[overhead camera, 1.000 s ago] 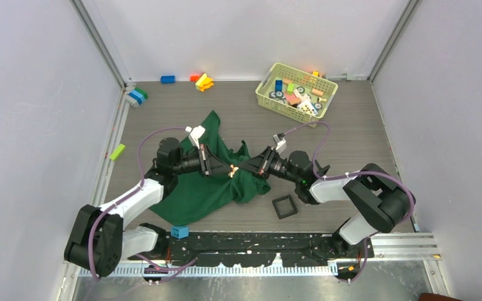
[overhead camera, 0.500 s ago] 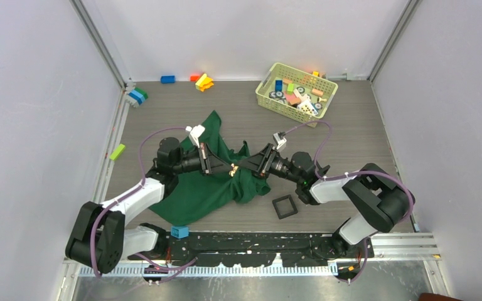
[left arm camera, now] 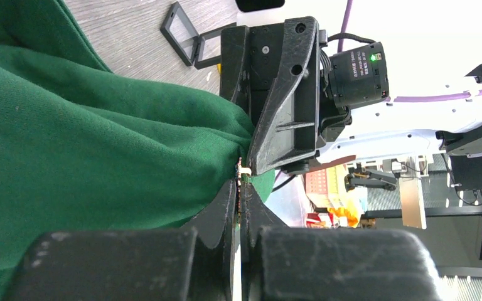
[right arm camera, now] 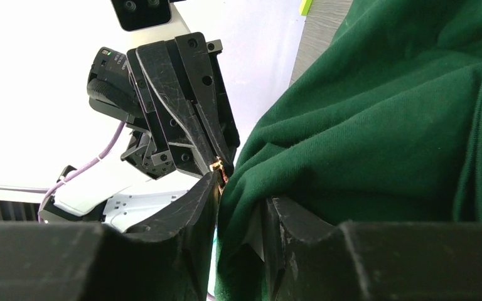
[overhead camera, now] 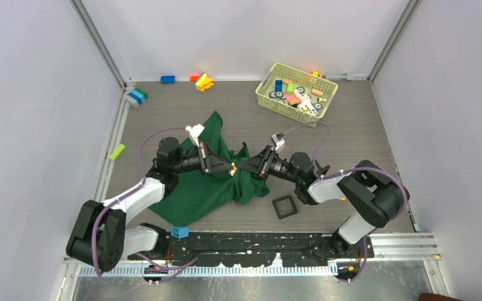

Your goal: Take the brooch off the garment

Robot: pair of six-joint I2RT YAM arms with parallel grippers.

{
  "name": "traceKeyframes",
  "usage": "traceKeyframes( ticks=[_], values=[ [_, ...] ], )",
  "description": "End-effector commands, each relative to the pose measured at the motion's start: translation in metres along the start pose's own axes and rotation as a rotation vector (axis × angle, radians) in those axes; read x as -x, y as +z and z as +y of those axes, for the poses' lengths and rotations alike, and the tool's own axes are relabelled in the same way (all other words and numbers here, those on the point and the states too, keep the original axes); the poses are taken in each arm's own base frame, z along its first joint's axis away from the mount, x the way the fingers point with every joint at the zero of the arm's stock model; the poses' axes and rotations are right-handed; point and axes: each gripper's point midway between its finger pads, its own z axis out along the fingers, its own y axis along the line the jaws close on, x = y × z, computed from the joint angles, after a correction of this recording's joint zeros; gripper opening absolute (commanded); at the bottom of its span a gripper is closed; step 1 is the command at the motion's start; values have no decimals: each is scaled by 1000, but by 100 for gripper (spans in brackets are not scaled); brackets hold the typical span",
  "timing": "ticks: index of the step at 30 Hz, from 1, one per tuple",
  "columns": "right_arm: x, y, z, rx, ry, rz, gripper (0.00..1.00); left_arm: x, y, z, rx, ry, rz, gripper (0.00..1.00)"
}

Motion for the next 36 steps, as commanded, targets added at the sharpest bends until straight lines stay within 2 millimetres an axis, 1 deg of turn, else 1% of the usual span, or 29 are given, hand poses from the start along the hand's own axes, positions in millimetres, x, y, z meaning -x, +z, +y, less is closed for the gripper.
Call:
traceKeyframes(
  ticks=[1,8,14,19,27,30,31,32,34,35,36],
  values=[
    [-1,3,34,141,-72,9,37,11,-1,-16,-55,68,-21,0],
    [-3,2,41,165,-81,21,39,10,-2,-16,-53,69,-17,0],
    [-7,2,36,145,-97,37,39,12,-1,-18,-56,75,-17,0],
    [-9,2,28,113,-109,46,30,12,-1,-18,-56,75,-14,0],
    [-16,6,25,90,-129,78,29,12,-2,-19,-55,78,-11,0],
    [-20,8,17,47,-154,88,29,11,-3,-19,-56,80,-10,0],
    [-20,8,19,42,-162,89,29,11,-3,-19,-56,78,-7,0],
    [-21,9,14,19,-169,92,29,11,-3,-19,-55,80,-7,0],
    [-22,8,16,14,-179,92,30,10,-3,-19,-53,79,-5,0],
    [-22,7,18,21,-182,91,31,10,-3,-18,-51,78,-5,0],
    [-22,6,22,35,-181,89,36,10,-3,-17,-48,78,-6,0]
  ],
)
